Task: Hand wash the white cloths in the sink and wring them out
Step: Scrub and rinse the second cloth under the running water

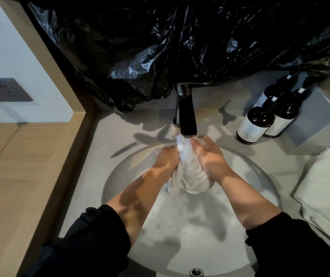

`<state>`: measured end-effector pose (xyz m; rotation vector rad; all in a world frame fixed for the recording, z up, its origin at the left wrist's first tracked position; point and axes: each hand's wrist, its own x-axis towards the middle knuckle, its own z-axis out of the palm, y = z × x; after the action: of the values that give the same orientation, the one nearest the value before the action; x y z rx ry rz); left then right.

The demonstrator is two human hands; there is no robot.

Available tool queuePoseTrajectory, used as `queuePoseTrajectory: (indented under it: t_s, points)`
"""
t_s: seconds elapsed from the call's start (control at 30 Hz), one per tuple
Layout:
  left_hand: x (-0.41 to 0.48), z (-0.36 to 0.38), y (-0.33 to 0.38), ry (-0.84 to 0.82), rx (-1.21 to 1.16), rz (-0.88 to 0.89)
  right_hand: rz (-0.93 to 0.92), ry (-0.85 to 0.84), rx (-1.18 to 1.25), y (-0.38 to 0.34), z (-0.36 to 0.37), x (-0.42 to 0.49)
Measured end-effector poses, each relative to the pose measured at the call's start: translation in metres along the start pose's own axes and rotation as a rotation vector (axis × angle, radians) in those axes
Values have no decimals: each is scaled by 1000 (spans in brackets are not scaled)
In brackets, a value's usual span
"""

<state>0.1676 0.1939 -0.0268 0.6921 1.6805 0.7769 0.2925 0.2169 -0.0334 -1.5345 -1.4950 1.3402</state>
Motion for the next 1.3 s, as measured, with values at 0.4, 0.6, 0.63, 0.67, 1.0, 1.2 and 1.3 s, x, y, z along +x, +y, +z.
queuePoseTrajectory:
  t_s: [0.4, 0.6, 0.63, 0.67, 1.0, 1.2, 1.3]
  points:
    - [9, -6, -24, -15, -274, -37, 238, -353, 666, 17, -29, 0]
    - [9, -2, -11, -7, -365, 4, 266, -530, 646, 2, -26, -13]
    - [4, -1, -10, -16, -383, 15, 228, -447, 632, 0, -23, -13]
    - [2, 0, -11, -34, -394, 0, 182, -333, 586, -2, -18, -13]
    - [1, -1, -39, -224, -309, 203, 22, 130, -26, 16, 17, -12]
    - [6, -15, -37, -262, -113, 114, -62, 63, -238, 15, 19, -14]
    - [11, -11, -43, -205, -211, 25, -1, -130, -223, 11, 17, -7]
